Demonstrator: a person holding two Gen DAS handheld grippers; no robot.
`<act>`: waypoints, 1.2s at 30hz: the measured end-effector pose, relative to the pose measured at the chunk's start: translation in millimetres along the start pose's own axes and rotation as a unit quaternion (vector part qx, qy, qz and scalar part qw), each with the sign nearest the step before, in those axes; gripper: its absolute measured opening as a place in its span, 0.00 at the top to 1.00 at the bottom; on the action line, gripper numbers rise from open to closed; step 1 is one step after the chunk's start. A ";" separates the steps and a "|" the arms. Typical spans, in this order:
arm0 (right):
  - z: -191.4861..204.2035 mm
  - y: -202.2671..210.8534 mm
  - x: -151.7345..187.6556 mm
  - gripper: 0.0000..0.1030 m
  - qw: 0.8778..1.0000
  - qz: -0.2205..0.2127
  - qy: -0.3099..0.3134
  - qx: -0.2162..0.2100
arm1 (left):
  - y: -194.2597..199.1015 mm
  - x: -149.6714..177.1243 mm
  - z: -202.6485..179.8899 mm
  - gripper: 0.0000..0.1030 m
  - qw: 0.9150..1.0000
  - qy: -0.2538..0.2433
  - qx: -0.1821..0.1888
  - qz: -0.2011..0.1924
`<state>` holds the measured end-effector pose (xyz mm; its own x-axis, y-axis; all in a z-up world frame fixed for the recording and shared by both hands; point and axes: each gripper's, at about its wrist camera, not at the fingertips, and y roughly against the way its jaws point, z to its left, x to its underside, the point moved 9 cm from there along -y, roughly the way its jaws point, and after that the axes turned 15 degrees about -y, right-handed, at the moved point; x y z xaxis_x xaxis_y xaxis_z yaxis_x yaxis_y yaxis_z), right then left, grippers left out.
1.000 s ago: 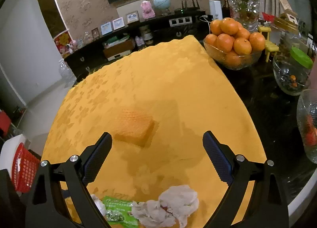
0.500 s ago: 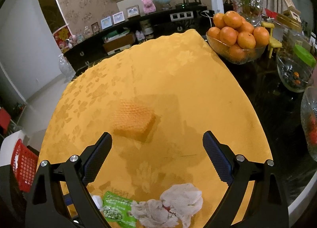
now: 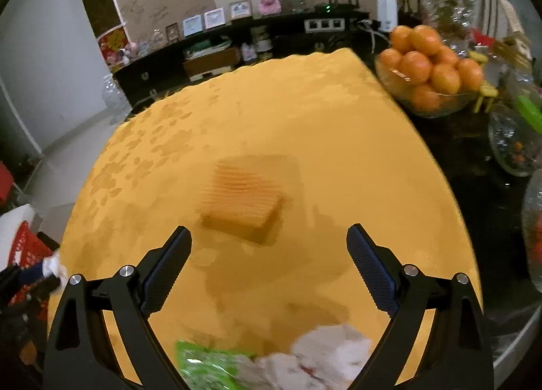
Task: Collect trash
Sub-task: 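Grasp the orange foam net on the table with the right gripper, then carry the tissue bundle and orange foam net over the wastebasket with both grippers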
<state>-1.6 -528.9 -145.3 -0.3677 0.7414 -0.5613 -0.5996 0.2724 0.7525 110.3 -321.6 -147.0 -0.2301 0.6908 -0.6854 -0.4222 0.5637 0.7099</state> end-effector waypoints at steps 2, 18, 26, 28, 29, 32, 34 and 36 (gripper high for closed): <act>10.1 -11.7 -3.0 0.13 1.000 0.007 0.010 0.000 | 3.5 0.4 19.6 0.69 1.000 0.023 -0.014 -0.008; 35.7 -99.1 -6.2 0.13 0.990 0.061 0.115 0.050 | 0.9 8.2 45.5 0.69 0.997 0.073 -0.002 -0.020; 27.1 -103.4 -18.5 0.48 0.991 0.049 0.107 0.058 | 5.3 9.0 43.9 0.69 0.997 0.074 -0.003 -0.025; 24.8 -102.1 -20.8 0.56 0.992 0.047 0.102 0.055 | 5.7 12.1 44.9 0.69 0.997 0.077 -0.002 -0.023; 24.6 -102.6 -21.6 0.61 0.992 0.046 0.101 0.055 | 5.5 12.8 44.8 0.69 0.997 0.077 -0.001 -0.023; 24.1 -101.5 -22.7 0.71 0.993 0.045 0.099 0.050 | 5.6 12.5 44.3 0.69 0.997 0.078 -0.002 -0.024; 24.5 -100.2 -23.1 0.77 0.993 0.045 0.096 0.044 | 4.7 13.0 44.8 0.69 0.997 0.078 -0.003 -0.023; 26.5 -98.8 -22.2 0.79 0.994 0.046 0.094 0.038 | 4.0 13.9 46.3 0.69 0.997 0.079 -0.004 -0.021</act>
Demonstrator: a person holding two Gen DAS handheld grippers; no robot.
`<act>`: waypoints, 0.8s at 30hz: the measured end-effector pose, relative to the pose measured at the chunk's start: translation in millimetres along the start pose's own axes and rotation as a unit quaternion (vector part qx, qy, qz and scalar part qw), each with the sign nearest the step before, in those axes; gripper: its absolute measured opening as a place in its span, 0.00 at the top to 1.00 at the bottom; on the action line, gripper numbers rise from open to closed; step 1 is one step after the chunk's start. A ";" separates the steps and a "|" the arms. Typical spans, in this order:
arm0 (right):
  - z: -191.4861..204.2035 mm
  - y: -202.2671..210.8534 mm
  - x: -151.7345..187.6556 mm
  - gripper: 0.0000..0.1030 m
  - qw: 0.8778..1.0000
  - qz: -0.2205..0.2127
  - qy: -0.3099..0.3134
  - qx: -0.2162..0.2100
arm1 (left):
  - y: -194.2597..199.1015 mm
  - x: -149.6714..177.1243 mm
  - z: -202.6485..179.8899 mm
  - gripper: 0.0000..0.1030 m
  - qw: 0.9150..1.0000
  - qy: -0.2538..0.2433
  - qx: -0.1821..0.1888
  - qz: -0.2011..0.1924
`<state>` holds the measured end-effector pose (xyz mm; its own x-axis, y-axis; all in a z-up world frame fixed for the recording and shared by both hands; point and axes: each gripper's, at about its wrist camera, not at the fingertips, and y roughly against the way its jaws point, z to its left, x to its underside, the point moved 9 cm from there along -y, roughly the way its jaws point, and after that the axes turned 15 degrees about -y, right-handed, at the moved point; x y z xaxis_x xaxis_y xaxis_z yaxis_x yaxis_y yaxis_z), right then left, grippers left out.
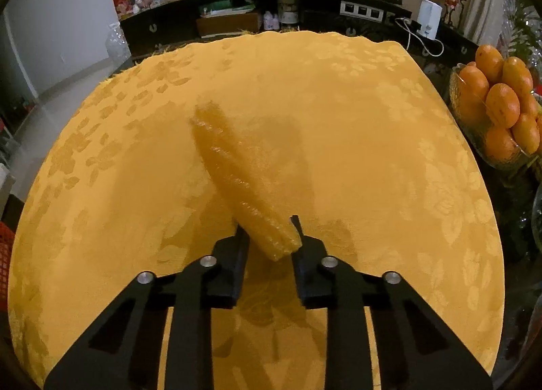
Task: Collect trash
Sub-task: 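Carry the tissue bundle and orange foam net over the wastebasket with both grippers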
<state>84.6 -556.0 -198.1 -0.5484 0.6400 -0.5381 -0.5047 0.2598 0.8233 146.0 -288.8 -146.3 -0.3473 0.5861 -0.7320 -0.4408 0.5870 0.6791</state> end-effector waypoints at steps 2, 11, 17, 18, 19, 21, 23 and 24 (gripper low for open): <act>3.4 2.9 1.0 0.80 1.000 0.002 0.000 -0.011 | -0.5 1.9 0.1 0.69 1.000 0.001 -0.002 0.002; 30.3 22.8 5.0 0.80 0.999 -0.011 0.013 -0.044 | 0.2 -0.5 4.0 0.69 1.000 0.009 -0.014 -0.002; 37.3 31.8 9.2 0.80 0.998 -0.015 0.014 -0.054 | 5.9 -3.5 8.5 0.69 1.000 0.014 -0.022 -0.011; 38.0 33.4 10.2 0.80 0.998 -0.015 0.013 -0.055 | 7.7 -3.3 9.6 0.69 1.000 0.015 -0.024 -0.012; 38.6 36.3 11.8 0.80 0.998 -0.016 0.012 -0.056 | 9.6 -3.9 10.7 0.69 0.999 0.016 -0.025 -0.014; 40.6 39.8 14.8 0.80 0.998 -0.016 0.012 -0.058 | 14.0 -5.7 12.3 0.69 0.999 0.018 -0.028 -0.018; 44.1 46.1 19.1 0.80 0.998 -0.020 0.017 -0.057 | 21.8 -8.8 13.2 0.69 0.999 0.017 -0.032 -0.025; 47.1 50.6 21.4 0.80 0.998 -0.023 0.023 -0.055 | 24.9 -10.6 14.6 0.69 0.999 0.016 -0.033 -0.027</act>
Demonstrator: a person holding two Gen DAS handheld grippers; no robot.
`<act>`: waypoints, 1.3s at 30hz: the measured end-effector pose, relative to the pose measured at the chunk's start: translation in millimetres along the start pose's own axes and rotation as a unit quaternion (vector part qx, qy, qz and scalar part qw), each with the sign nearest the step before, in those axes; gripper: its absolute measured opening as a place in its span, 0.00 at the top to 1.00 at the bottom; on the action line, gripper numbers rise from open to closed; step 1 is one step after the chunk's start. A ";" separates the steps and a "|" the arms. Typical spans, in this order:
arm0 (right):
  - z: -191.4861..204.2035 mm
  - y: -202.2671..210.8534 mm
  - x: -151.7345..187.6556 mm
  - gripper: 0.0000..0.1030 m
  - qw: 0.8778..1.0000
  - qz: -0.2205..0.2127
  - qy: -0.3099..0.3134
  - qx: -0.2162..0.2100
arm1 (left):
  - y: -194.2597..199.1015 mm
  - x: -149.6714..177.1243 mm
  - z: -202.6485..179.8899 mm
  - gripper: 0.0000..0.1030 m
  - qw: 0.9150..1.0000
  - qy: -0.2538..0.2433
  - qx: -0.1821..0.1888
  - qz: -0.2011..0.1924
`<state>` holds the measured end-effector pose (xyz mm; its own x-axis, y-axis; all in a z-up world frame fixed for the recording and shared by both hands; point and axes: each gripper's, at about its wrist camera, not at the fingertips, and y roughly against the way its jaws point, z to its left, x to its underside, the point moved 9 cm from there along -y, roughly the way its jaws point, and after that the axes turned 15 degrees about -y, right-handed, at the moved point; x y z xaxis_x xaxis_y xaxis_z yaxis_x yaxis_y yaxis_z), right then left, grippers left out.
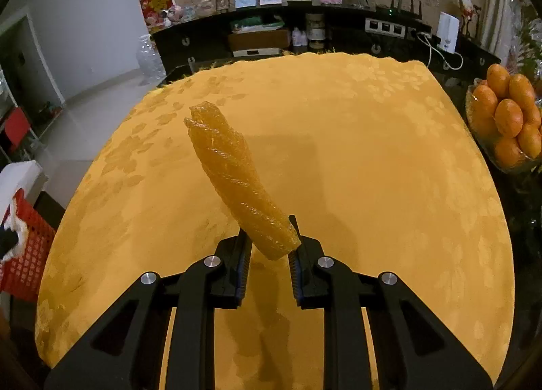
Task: Collect trash
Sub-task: 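Carry the tissue bundle and orange foam net over the wastebasket with both grippers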
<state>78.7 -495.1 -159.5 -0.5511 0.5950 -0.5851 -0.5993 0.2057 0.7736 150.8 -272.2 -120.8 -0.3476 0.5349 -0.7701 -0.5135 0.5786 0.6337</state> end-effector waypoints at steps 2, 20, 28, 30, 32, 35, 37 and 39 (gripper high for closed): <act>6.0 6.1 2.6 0.80 1.000 -0.004 0.009 -0.001 | 6.8 -4.1 2.1 0.69 1.000 0.001 -0.005 -0.005; 112.4 51.2 57.3 0.80 0.995 0.009 0.079 -0.062 | 89.8 26.3 76.3 0.69 0.994 0.044 -0.096 -0.006; 177.1 64.0 79.4 0.80 0.987 0.025 0.117 -0.104 | 109.5 50.2 111.2 0.69 0.990 0.064 -0.124 0.009; 197.4 65.1 86.8 0.80 0.985 0.032 0.127 -0.114 | 110.8 54.5 117.6 0.69 0.989 0.068 -0.130 0.012; 212.3 65.5 91.4 0.80 0.982 0.037 0.137 -0.122 | 111.2 58.4 122.2 0.69 0.988 0.072 -0.134 0.014; 239.9 66.0 99.5 0.80 0.977 0.043 0.157 -0.136 | 110.0 63.8 129.0 0.69 0.987 0.079 -0.140 0.019; 254.7 66.1 102.7 0.80 0.975 0.046 0.166 -0.142 | 110.2 67.7 133.6 0.69 0.986 0.085 -0.144 0.023; 269.1 65.3 105.0 0.80 0.972 0.049 0.174 -0.149 | 109.1 72.2 141.5 0.69 0.984 0.098 -0.146 0.028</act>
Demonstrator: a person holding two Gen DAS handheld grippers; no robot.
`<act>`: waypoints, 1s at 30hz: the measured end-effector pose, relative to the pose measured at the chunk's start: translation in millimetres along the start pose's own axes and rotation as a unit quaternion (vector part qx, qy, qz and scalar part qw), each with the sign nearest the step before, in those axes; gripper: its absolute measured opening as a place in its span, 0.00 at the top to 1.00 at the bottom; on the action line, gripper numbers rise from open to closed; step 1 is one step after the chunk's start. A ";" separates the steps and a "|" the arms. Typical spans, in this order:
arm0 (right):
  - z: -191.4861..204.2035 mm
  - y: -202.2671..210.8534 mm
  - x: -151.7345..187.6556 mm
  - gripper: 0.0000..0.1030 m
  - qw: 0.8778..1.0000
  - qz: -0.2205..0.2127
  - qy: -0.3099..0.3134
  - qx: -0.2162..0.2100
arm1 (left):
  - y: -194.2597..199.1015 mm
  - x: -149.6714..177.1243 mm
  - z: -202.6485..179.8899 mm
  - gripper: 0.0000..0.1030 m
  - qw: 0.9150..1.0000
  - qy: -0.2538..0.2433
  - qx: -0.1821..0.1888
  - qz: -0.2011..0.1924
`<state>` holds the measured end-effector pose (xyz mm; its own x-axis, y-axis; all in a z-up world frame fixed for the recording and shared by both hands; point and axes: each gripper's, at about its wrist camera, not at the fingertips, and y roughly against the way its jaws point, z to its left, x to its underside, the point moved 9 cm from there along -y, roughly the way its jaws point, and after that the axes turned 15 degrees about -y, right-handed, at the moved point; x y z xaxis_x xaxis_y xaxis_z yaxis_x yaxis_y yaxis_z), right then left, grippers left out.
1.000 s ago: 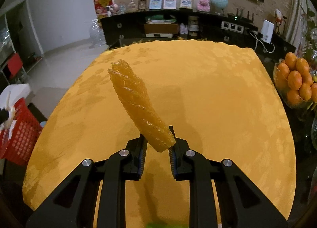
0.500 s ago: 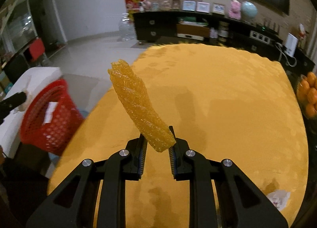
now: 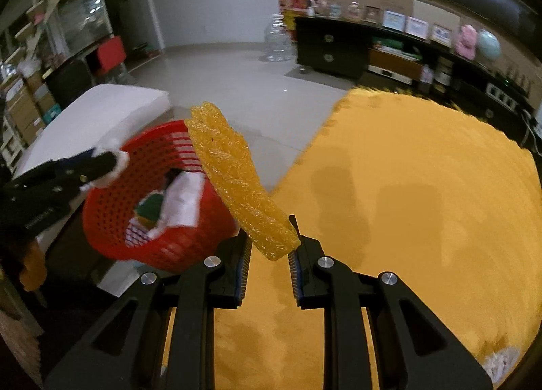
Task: Collect trash
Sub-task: 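Carry the tissue bundle and orange foam net over the wastebasket with both grippers, then open both grippers to drop the tissue bundle and foam net into the wastebasket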
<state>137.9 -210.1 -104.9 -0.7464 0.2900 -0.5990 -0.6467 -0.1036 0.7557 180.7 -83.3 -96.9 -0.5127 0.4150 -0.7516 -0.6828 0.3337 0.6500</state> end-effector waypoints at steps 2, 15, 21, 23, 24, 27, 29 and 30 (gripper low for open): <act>13.7 -4.4 -3.5 0.80 1.000 0.003 0.008 -0.007 | -3.2 0.2 4.3 0.69 1.000 0.008 -0.005 0.005; 64.0 -32.6 -5.7 0.67 0.998 0.027 0.038 -0.031 | -14.6 13.3 27.8 0.51 0.999 0.026 -0.025 0.033; 59.5 -34.0 -1.8 0.50 0.999 0.025 0.029 -0.026 | -9.3 12.1 33.4 0.34 0.998 0.037 -0.038 0.023; 55.2 -30.8 -0.7 0.50 0.999 0.024 0.025 -0.025 | -8.4 12.5 33.7 0.33 0.998 0.037 -0.040 0.023; 52.7 -27.8 -0.3 0.50 0.999 0.021 0.023 -0.025 | -7.3 12.4 33.7 0.32 0.998 0.039 -0.039 0.021; 45.1 -21.7 1.7 0.49 0.999 0.015 0.020 -0.021 | -5.1 11.9 35.0 0.30 0.998 0.046 -0.038 0.016; 36.3 -17.4 3.4 0.49 1.000 0.012 0.019 -0.014 | -3.6 10.9 34.5 0.29 0.998 0.049 -0.036 0.013; 31.1 -15.5 4.5 0.49 1.000 0.010 0.018 -0.011 | -3.2 9.9 34.0 0.28 0.998 0.049 -0.034 0.010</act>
<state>149.5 -177.6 -111.1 -0.7639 0.2537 -0.5933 -0.6347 -0.1296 0.7618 195.5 -51.5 -102.6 -0.5728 0.3342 -0.7485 -0.7043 0.2664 0.6580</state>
